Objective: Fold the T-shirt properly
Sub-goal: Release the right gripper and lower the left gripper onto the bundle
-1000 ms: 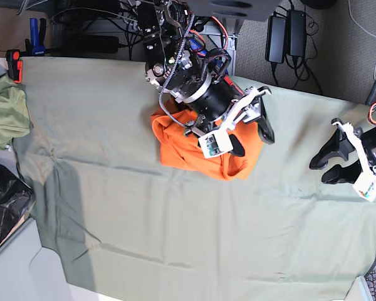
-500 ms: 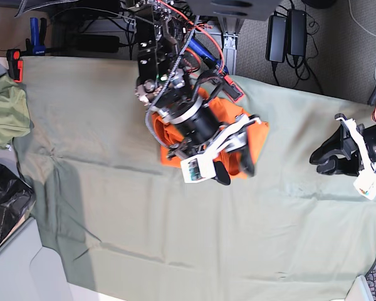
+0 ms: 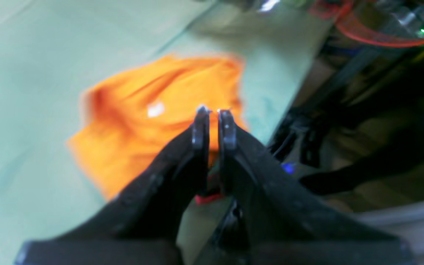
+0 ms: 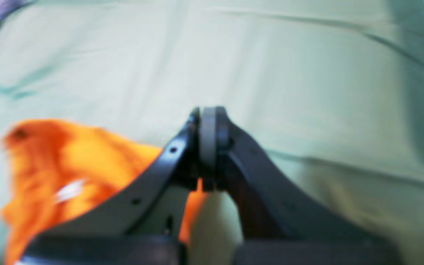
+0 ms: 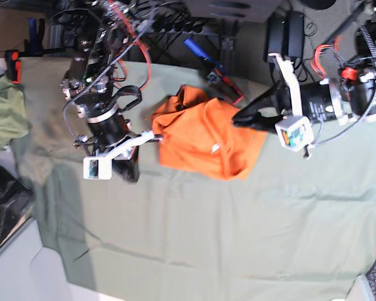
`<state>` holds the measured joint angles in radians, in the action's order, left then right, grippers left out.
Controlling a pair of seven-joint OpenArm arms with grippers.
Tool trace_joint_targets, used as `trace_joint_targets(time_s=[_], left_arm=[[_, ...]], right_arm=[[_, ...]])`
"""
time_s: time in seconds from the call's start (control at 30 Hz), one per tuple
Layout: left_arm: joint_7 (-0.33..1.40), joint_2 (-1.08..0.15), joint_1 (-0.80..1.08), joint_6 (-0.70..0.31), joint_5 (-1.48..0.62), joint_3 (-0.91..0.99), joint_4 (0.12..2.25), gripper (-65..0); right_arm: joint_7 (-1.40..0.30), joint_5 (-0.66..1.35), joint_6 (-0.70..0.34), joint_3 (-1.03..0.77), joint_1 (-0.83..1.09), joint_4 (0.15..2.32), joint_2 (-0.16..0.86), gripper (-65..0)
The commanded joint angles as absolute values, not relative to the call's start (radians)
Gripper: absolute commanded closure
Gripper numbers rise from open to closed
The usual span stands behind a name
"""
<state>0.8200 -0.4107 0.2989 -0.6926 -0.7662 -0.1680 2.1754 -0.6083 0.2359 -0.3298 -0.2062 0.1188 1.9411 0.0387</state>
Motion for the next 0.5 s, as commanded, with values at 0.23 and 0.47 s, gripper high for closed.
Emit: trace_joint_targets(time_s=[0.23, 0.47], left_arm=[[0.722, -0.337, 0.32, -0.665, -0.627, -0.189, 2.135, -40.9], [0.716, -0.215, 0.331, -0.643, -0.598, -0.189, 2.051, -40.9]], right_arm=[[-0.6, 0.299, -0.432, -0.29, 0.156, 1.876, 0.131, 0.0], [-0.603, 0.305, -0.432, -0.29, 0.206, 1.874, 0.141, 0.0]])
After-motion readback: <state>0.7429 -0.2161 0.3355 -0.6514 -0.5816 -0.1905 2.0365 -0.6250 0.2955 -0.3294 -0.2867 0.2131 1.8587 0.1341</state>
